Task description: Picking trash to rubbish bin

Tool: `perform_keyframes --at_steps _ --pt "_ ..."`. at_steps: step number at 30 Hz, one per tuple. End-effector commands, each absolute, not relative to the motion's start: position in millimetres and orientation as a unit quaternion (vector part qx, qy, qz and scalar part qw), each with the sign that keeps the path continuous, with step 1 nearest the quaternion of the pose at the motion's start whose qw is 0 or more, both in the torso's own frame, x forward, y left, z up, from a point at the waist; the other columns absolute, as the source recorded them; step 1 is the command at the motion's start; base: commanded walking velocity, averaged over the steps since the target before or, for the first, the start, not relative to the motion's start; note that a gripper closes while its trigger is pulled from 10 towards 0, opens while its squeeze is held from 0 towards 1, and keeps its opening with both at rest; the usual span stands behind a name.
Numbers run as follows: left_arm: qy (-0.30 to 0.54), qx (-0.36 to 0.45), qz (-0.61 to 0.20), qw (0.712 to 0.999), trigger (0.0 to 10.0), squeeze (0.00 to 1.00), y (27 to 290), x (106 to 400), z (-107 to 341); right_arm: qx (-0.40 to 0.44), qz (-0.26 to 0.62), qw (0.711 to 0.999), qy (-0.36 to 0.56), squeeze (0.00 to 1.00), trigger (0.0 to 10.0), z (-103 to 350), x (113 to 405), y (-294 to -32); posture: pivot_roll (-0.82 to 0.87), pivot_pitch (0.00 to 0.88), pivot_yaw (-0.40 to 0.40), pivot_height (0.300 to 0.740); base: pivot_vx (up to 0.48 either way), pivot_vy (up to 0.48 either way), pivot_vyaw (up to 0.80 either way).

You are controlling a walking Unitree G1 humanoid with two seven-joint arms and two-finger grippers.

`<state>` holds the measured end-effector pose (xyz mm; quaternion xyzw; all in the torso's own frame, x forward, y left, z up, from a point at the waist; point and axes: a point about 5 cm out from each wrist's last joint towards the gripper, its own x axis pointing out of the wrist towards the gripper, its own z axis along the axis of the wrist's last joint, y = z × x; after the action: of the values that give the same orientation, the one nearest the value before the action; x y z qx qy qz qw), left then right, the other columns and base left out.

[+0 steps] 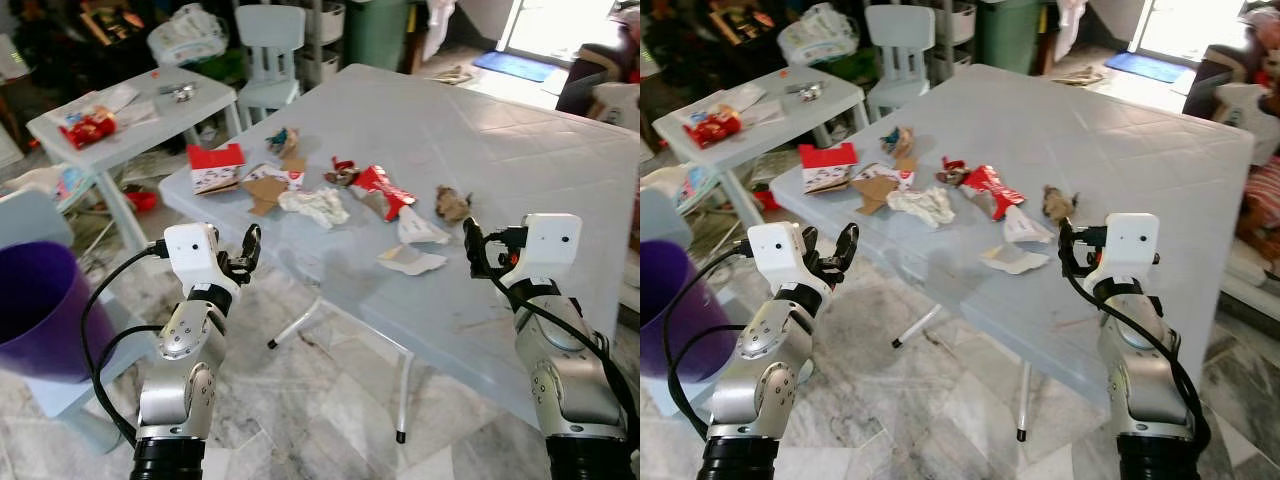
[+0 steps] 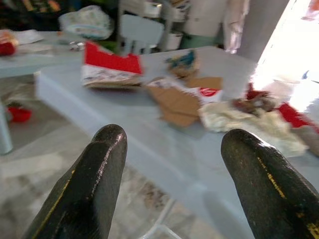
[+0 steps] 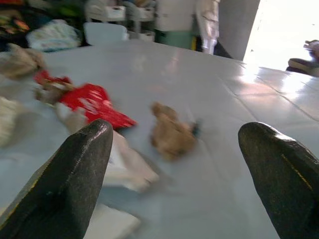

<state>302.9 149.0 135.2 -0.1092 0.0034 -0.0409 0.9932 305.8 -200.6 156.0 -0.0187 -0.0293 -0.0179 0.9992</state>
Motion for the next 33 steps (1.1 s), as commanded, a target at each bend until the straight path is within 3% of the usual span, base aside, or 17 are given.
perform_keyframes --at_steps 1,9,19,25,33 --pt "0.011 -0.108 -0.049 0.993 10.0 0.0 146.6 307.2 135.4 -0.019 -0.019 0.999 -0.037 0.0 10.0 161.6 308.6 -201.6 -0.01 0.057 0.019 0.74 0.0 0.0 0.0" --pt "0.032 -0.115 -0.069 0.99 10.0 0.0 138.8 318.5 129.1 -0.018 -0.012 0.999 -0.033 0.0 10.0 163.5 322.5 -193.0 -0.01 0.059 0.023 0.74 0.0 0.0 0.0" --pt "-0.014 -0.111 -0.087 0.99 10.0 0.0 131.3 325.3 143.1 -0.016 0.016 1.0 -0.017 0.0 10.0 159.4 334.1 -171.9 0.01 0.052 0.021 0.74 0.0 0.0 0.0" --pt "-0.004 -0.106 -0.122 0.987 10.0 0.0 121.2 314.6 138.0 -0.036 0.032 0.998 0.047 0.0 10.0 137.8 336.1 -169.0 0.01 0.054 0.028 0.74 0.0 0.0 0.0" --pt "-0.005 -0.093 -0.161 0.983 10.0 0.0 114.5 300.4 135.6 -0.043 0.017 0.999 0.017 0.0 10.0 145.9 337.0 -171.7 0.02 0.054 0.029 0.74 0.0 0.0 0.0"
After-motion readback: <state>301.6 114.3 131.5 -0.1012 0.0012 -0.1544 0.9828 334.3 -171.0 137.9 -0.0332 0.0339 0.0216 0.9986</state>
